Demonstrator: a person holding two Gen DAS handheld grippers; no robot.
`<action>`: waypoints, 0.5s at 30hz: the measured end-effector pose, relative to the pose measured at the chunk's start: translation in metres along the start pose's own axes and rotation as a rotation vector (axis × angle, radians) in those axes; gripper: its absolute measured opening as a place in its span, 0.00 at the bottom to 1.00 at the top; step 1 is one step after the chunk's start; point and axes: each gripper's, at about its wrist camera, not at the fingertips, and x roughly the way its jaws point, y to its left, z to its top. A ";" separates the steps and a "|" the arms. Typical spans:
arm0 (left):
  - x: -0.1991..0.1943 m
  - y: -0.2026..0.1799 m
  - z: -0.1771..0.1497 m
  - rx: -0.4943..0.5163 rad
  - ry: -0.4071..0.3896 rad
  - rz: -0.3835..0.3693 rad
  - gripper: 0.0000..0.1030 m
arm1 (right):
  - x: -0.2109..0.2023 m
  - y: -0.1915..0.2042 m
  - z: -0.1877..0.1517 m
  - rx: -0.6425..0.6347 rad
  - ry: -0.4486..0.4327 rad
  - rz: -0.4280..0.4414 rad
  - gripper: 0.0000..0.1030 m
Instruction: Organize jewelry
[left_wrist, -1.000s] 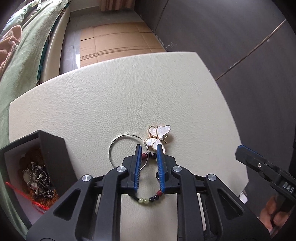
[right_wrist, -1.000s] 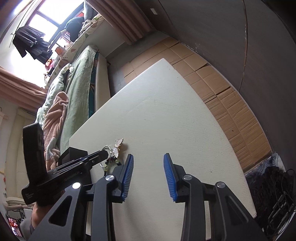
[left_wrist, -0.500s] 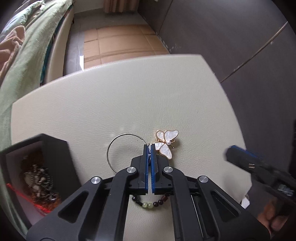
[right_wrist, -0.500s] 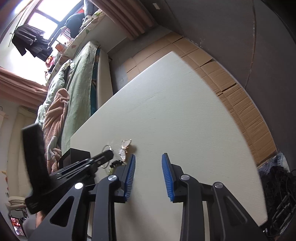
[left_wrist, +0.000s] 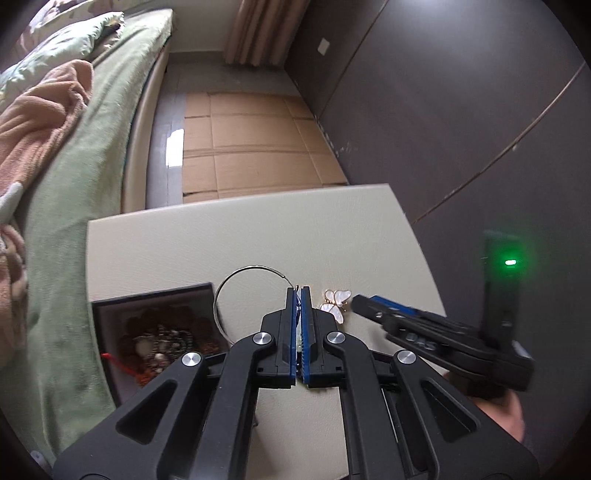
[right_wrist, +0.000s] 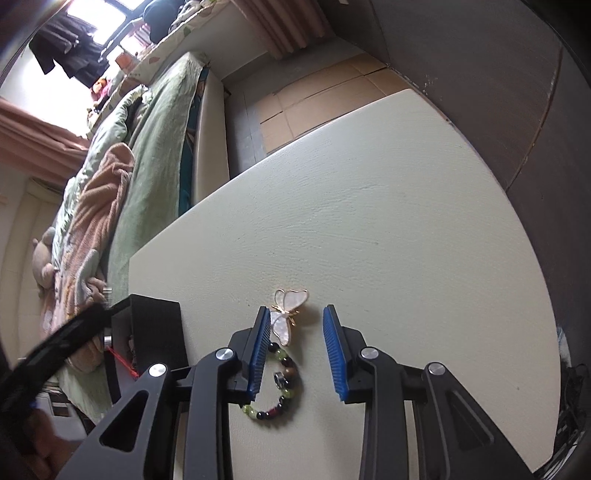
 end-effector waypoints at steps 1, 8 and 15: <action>-0.006 0.002 0.000 -0.001 -0.010 -0.001 0.03 | 0.002 0.003 0.000 -0.004 0.003 -0.005 0.28; -0.038 0.020 -0.003 -0.019 -0.062 0.008 0.03 | 0.017 0.016 0.002 -0.038 0.019 -0.065 0.29; -0.049 0.041 -0.014 -0.057 -0.074 0.014 0.03 | 0.032 0.030 0.002 -0.073 0.034 -0.140 0.27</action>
